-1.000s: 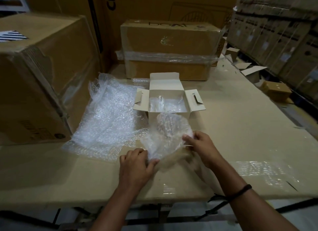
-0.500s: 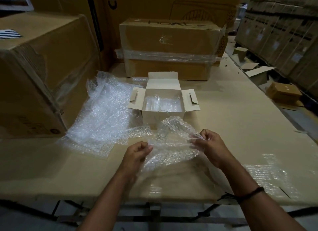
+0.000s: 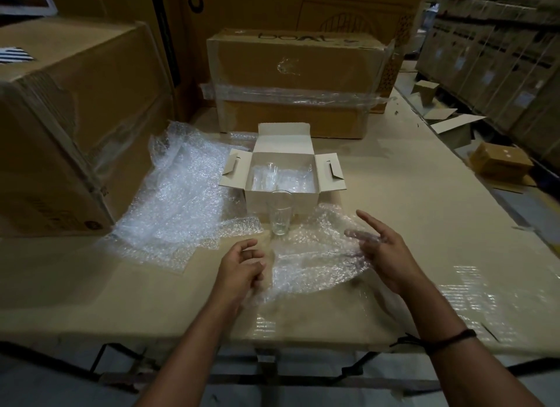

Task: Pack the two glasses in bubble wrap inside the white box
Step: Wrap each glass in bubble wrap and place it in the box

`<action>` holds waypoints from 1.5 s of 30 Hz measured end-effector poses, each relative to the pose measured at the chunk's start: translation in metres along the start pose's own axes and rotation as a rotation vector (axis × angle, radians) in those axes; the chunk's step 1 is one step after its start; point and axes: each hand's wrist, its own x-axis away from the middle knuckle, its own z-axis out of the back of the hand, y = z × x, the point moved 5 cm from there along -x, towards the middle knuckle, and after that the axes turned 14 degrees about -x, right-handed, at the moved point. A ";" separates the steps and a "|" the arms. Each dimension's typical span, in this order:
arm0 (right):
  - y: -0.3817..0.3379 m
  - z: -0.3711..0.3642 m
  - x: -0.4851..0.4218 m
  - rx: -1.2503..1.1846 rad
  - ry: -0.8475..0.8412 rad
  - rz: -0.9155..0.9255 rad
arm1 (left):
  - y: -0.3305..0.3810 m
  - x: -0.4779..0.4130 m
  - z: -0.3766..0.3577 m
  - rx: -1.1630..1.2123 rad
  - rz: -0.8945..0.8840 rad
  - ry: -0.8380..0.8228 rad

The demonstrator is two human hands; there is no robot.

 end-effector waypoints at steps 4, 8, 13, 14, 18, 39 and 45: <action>-0.006 0.014 0.004 0.010 0.016 -0.005 | 0.007 0.006 -0.017 -0.683 -0.321 0.021; -0.005 0.036 0.002 0.374 0.074 0.070 | 0.009 0.018 -0.046 -1.211 -0.528 -0.030; 0.001 0.049 -0.007 1.062 0.084 0.147 | 0.005 0.022 -0.061 -1.408 -0.536 -0.038; 0.000 0.051 -0.006 1.198 0.128 0.145 | 0.005 0.020 -0.058 -1.395 -0.519 -0.008; -0.015 0.051 0.008 1.427 0.388 0.188 | 0.007 0.017 -0.039 -1.274 -0.505 0.216; 0.062 -0.084 0.069 1.495 -0.430 0.572 | -0.003 -0.013 0.001 -0.091 -0.044 0.017; 0.033 -0.060 0.058 0.649 -0.087 0.349 | 0.015 -0.009 0.002 -0.074 -0.310 0.139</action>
